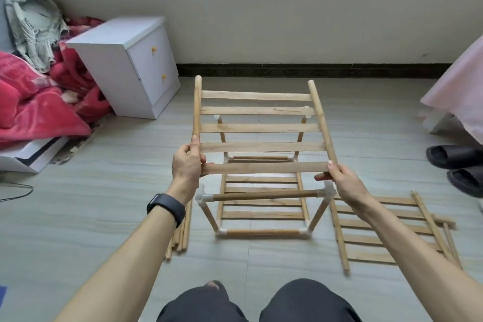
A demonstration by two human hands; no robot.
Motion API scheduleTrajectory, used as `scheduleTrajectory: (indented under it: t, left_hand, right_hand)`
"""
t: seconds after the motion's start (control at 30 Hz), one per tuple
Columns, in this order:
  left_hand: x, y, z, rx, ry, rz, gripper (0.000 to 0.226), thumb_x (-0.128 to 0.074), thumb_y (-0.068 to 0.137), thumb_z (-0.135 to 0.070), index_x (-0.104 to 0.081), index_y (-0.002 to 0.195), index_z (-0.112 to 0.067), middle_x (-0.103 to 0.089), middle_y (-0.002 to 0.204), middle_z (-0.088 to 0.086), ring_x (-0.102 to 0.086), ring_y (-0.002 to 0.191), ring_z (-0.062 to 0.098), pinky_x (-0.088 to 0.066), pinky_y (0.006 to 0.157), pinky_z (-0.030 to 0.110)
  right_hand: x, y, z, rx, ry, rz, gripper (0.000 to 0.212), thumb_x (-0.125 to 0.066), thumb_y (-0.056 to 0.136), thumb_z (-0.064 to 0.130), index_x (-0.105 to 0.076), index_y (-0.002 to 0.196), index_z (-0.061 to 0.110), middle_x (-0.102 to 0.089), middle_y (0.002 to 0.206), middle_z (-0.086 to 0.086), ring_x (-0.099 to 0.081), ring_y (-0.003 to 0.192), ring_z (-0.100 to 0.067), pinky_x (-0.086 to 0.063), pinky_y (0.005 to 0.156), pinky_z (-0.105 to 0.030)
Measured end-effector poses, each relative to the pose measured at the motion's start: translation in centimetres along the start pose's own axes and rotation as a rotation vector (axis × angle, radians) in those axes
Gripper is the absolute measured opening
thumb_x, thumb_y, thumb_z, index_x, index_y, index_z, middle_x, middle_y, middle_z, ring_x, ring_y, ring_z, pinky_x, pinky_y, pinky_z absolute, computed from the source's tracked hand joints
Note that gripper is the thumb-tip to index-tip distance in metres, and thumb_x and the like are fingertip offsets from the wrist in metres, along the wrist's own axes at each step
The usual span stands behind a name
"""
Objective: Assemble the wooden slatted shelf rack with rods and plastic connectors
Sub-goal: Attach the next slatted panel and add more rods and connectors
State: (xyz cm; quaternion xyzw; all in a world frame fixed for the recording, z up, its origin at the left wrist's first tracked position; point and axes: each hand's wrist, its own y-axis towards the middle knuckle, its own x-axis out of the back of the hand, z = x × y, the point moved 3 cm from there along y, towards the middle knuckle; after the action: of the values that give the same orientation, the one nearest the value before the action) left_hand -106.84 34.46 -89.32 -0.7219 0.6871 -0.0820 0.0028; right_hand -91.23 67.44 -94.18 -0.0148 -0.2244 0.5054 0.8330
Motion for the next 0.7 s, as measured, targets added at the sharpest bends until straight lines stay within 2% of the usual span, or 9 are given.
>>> scheduleTrajectory:
  t: [0.07,0.17,0.23,0.3,0.4,0.47,0.57,0.63,0.7]
  left_hand:
    - [-0.8,0.8,0.0,0.027,-0.005,0.028,0.037,-0.046,0.105,-0.046,-0.059,0.099,-0.012,-0.059,0.065,-0.004,-0.061,0.047,0.004,-0.048,0.045,0.019]
    - [-1.7,1.7,-0.6,0.095,-0.097,0.123,0.029,-0.046,0.106,-0.037,-0.059,0.114,-0.012,-0.074,0.079,0.002,-0.071,0.068,0.016,-0.055,0.059,0.029]
    - [-1.9,2.2,-0.9,0.183,-0.216,0.296,0.036,-0.043,0.104,-0.033,-0.073,0.105,-0.012,-0.077,0.097,0.006,-0.072,0.088,0.023,-0.055,0.074,0.034]
    - [-1.3,2.2,-0.8,0.278,-0.270,0.470,0.043,-0.045,0.101,-0.032,-0.082,0.093,-0.014,-0.075,0.112,0.007,-0.071,0.101,0.022,-0.055,0.089,0.036]
    - [0.1,2.4,0.8,0.384,-0.203,0.560,0.031,-0.050,0.101,-0.022,-0.073,0.117,-0.009,-0.071,0.124,0.011,-0.070,0.111,0.022,-0.050,0.103,0.038]
    - [0.9,2.6,2.3,0.377,-0.161,0.545,0.028,-0.056,0.100,-0.016,-0.065,0.125,-0.022,-0.069,0.127,0.009,-0.068,0.112,0.022,-0.049,0.103,0.040]
    - [1.4,2.6,3.7,0.328,-0.094,0.548,0.041,-0.067,0.092,-0.027,-0.059,0.132,-0.037,-0.070,0.116,0.001,-0.067,0.109,0.024,-0.048,0.100,0.039]
    - [1.5,2.8,3.9,0.244,0.026,0.514,0.050,-0.069,0.089,-0.037,-0.055,0.137,-0.037,-0.072,0.098,-0.009,-0.069,0.091,0.016,-0.049,0.080,0.030]
    - [1.5,2.9,4.0,0.156,0.148,0.474,0.037,-0.066,0.091,-0.048,-0.066,0.127,-0.038,-0.066,0.088,-0.012,-0.057,0.081,0.012,-0.037,0.071,0.028]
  right_hand:
    - [0.2,0.6,-0.1,-0.002,-0.038,-0.003,0.043,-0.030,0.109,0.049,-0.056,0.117,0.016,-0.072,0.107,0.003,-0.056,0.113,-0.019,-0.038,0.089,-0.039]
    - [0.5,1.9,-0.2,0.026,-0.063,-0.046,0.044,-0.027,0.109,0.049,-0.055,0.109,0.015,-0.068,0.105,-0.003,-0.058,0.107,-0.021,-0.040,0.089,-0.038]
    - [0.6,2.8,-0.3,0.035,-0.006,-0.118,0.044,-0.028,0.108,0.050,-0.055,0.105,0.015,-0.065,0.099,-0.005,-0.060,0.099,-0.020,-0.041,0.084,-0.037]
    - [0.5,3.6,-0.7,0.032,0.037,-0.173,0.045,-0.030,0.108,0.051,-0.055,0.106,0.014,-0.065,0.097,-0.005,-0.060,0.096,-0.019,-0.041,0.083,-0.037]
    - [-0.2,4.5,-1.6,0.024,0.044,-0.174,0.046,-0.031,0.108,0.050,-0.055,0.108,0.011,-0.067,0.097,-0.006,-0.061,0.096,-0.020,-0.046,0.085,-0.041]
    - [-0.9,4.9,-2.3,-0.011,0.076,-0.165,0.047,-0.032,0.108,0.050,-0.056,0.107,0.010,-0.068,0.099,-0.007,-0.062,0.095,-0.019,-0.048,0.087,-0.042]
    - [-1.8,5.2,-2.8,-0.026,0.065,-0.178,0.044,-0.034,0.107,0.053,-0.056,0.099,0.016,-0.067,0.096,-0.006,-0.062,0.093,-0.018,-0.049,0.088,-0.041]
    - [-2.2,5.2,-3.0,-0.034,0.044,-0.180,0.045,-0.034,0.105,0.058,-0.056,0.097,0.020,-0.066,0.093,-0.005,-0.063,0.090,-0.019,-0.050,0.074,-0.038]
    - [-2.3,5.1,-3.2,-0.048,0.059,-0.184,0.045,-0.035,0.102,0.062,-0.056,0.096,0.022,-0.064,0.086,-0.003,-0.065,0.082,-0.018,-0.050,0.060,-0.035]
